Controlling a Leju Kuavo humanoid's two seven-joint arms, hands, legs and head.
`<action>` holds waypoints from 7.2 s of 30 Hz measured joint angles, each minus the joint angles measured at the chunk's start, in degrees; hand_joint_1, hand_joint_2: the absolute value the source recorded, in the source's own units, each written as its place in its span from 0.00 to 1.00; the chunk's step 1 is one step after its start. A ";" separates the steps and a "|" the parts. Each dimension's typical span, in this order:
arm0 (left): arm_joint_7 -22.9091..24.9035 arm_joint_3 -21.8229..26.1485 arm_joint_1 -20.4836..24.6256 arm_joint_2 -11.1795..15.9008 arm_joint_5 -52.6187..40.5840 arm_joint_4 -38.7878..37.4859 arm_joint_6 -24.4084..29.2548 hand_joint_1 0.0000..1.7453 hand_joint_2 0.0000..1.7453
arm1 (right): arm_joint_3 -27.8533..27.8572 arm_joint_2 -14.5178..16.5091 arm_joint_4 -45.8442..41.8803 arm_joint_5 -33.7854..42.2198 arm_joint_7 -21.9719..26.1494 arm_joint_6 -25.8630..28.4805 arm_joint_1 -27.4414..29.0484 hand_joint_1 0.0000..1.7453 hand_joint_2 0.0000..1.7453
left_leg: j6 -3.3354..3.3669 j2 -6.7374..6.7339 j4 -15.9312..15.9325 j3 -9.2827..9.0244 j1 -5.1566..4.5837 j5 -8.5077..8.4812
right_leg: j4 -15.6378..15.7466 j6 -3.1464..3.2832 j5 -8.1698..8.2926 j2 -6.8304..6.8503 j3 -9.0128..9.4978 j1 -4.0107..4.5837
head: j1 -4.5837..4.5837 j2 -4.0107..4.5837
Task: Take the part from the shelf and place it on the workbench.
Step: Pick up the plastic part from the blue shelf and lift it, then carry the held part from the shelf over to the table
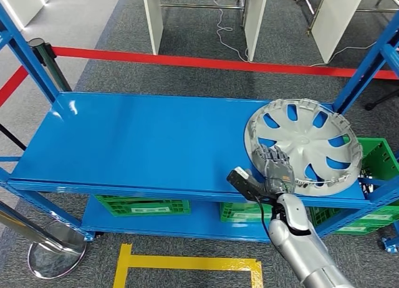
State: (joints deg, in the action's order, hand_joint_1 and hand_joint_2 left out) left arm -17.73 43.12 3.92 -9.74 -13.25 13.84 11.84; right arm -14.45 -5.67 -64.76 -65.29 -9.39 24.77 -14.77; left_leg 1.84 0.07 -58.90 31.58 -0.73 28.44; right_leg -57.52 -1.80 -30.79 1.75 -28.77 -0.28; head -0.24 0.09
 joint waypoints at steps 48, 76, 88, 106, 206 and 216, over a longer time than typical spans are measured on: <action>-0.55 1.78 0.17 0.59 -1.10 0.00 0.32 0.00 1.00 | 2.13 0.88 3.23 2.77 2.30 0.09 -2.62 1.00 1.00 | 0.00 0.00 0.00 -0.02 0.00 0.00 | 0.00 0.00 0.00 -0.01 0.00 0.00 | -0.01 0.00; -0.87 2.48 0.35 0.89 -1.15 0.00 0.46 0.00 1.00 | 2.02 0.88 4.08 3.28 4.43 0.02 -3.21 1.00 1.00 | 0.00 -0.01 0.00 -0.03 0.01 0.00 | 0.00 0.01 0.01 -0.07 -0.01 0.01 | -0.01 0.00; -0.87 2.62 0.35 0.93 -1.17 0.00 0.46 0.00 1.00 | 1.82 0.88 4.11 3.26 4.50 0.12 -3.23 1.00 1.00 | -0.01 -0.01 0.00 -0.03 0.01 0.00 | 0.00 0.01 0.01 -0.07 -0.01 0.01 | -0.01 0.00; -2.76 3.47 0.17 0.58 -1.31 0.00 0.60 0.00 1.00 | -1.98 -7.70 0.06 -15.62 6.84 8.87 -3.28 1.00 1.00 | 0.00 0.03 -0.01 0.10 -0.07 0.00 | 0.00 0.00 0.01 0.03 -0.09 -0.06 | 0.00 0.00; -4.83 4.66 0.36 -0.14 -4.47 -0.20 -1.42 0.00 1.00 | -11.99 -20.55 -20.50 0.80 17.41 4.68 1.38 1.00 1.00 | -2.07 0.39 -9.97 8.90 0.38 3.76 | -0.66 1.38 2.21 -1.30 -3.33 -1.11 | 0.45 0.00; -4.50 4.64 1.34 -0.36 -5.23 -0.21 -1.07 0.00 1.00 | -9.69 -21.64 -20.99 6.51 19.89 4.69 3.27 1.00 1.00 | -0.62 0.44 2.75 -5.21 0.05 2.72 | -0.34 -0.62 7.87 -0.79 -8.31 -1.06 | 0.51 0.00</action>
State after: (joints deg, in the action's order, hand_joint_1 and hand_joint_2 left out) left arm -22.23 47.77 5.26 -10.09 -18.48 13.62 10.77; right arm -24.14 -27.30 -85.76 -58.78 10.50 29.46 -11.50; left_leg 1.22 0.51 -56.15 26.37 -0.68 31.16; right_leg -57.86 -2.42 -22.92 0.96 -37.07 -1.34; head 0.27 0.09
